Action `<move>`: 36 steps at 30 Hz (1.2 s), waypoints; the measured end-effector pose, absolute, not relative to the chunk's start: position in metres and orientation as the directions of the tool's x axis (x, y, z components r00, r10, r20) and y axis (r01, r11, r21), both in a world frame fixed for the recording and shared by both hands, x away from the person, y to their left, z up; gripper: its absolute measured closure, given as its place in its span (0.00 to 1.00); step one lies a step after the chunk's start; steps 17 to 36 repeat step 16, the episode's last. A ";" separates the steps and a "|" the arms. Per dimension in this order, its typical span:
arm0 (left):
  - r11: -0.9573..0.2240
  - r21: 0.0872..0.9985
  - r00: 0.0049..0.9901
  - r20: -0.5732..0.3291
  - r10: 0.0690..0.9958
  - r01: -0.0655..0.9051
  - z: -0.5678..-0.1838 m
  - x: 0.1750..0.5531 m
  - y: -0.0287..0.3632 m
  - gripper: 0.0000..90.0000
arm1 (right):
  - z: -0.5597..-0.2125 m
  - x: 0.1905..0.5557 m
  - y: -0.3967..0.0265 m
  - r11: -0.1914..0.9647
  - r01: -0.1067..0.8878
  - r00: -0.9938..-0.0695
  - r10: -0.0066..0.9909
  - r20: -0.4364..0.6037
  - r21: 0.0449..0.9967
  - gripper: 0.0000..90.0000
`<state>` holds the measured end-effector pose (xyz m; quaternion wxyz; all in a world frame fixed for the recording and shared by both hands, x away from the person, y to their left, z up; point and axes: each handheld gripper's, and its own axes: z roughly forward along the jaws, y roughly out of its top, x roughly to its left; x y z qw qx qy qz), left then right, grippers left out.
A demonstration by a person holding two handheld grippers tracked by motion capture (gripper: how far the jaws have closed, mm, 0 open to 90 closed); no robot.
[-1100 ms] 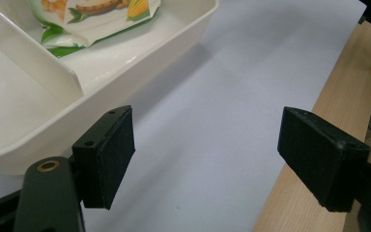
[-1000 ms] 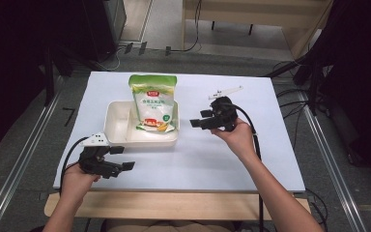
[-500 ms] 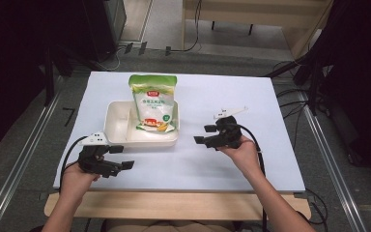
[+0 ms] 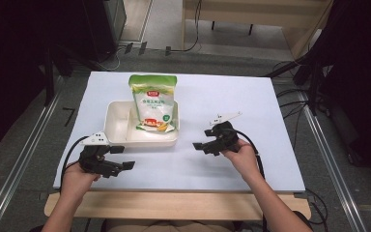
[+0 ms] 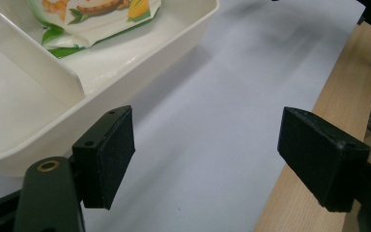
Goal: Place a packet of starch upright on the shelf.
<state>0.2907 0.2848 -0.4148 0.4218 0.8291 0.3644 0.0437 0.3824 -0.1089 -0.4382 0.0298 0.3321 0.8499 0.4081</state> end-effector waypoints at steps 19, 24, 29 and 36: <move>-0.379 0.730 0.730 -0.236 0.642 0.569 -0.415 0.291 0.285 0.24 | -0.438 0.382 -0.110 0.453 0.522 -0.791 0.573 0.213 0.722 0.28; -0.379 0.730 0.730 -0.236 0.642 0.569 -0.415 0.291 0.285 0.24 | -0.438 0.382 -0.110 0.453 0.522 -0.791 0.573 0.213 0.722 0.28; -0.379 0.730 0.730 -0.236 0.642 0.569 -0.415 0.291 0.285 0.24 | -0.438 0.382 -0.110 0.453 0.522 -0.791 0.573 0.213 0.722 0.28; -0.379 0.730 0.730 -0.236 0.642 0.569 -0.415 0.291 0.285 0.24 | -0.438 0.382 -0.110 0.453 0.522 -0.791 0.573 0.213 0.722 0.28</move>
